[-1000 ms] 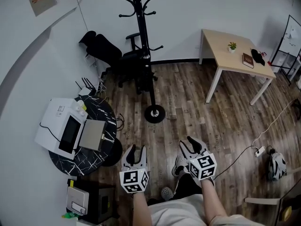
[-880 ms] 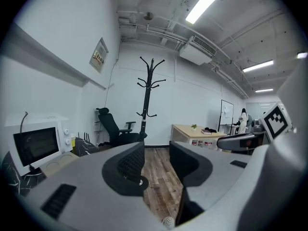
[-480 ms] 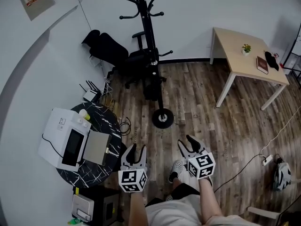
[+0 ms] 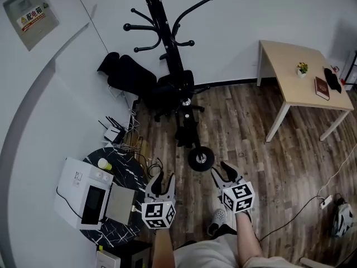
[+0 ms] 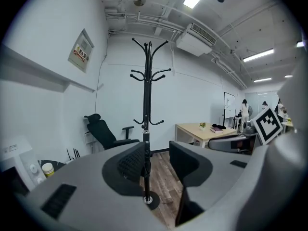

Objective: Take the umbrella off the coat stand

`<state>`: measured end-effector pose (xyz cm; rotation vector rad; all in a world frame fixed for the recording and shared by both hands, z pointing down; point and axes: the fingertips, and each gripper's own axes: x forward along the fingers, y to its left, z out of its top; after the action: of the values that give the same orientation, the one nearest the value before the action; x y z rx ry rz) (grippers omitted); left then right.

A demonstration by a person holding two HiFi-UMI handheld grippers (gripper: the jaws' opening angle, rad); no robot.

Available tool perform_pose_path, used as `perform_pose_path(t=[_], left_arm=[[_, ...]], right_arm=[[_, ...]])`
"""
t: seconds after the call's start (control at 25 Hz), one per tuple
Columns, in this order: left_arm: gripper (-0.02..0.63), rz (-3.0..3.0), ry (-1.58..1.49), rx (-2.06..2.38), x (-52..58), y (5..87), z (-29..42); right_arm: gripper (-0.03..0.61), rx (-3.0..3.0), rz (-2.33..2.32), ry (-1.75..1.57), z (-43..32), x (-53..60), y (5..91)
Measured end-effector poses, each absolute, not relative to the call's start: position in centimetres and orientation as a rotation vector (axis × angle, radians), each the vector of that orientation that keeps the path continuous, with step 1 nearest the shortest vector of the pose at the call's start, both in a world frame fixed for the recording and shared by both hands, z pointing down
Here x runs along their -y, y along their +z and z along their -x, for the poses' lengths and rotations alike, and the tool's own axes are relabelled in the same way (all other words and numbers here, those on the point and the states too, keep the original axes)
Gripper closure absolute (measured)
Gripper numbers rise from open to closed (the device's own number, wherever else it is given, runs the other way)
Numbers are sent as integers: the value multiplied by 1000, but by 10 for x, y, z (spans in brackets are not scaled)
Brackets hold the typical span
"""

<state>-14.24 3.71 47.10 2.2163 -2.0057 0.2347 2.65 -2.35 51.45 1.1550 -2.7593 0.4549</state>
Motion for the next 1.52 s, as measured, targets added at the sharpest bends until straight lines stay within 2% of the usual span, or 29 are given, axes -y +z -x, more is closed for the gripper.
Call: perform_pose_path(t=[0.88,1.52], left_arm=[[448,-2137,142,2057,101,483,180],[448,-2414,178,1858,251,485,205]], right_arm=[[420,2711,-1109,438,-9,146,531],[419,2755,-980,291,79,261,493]])
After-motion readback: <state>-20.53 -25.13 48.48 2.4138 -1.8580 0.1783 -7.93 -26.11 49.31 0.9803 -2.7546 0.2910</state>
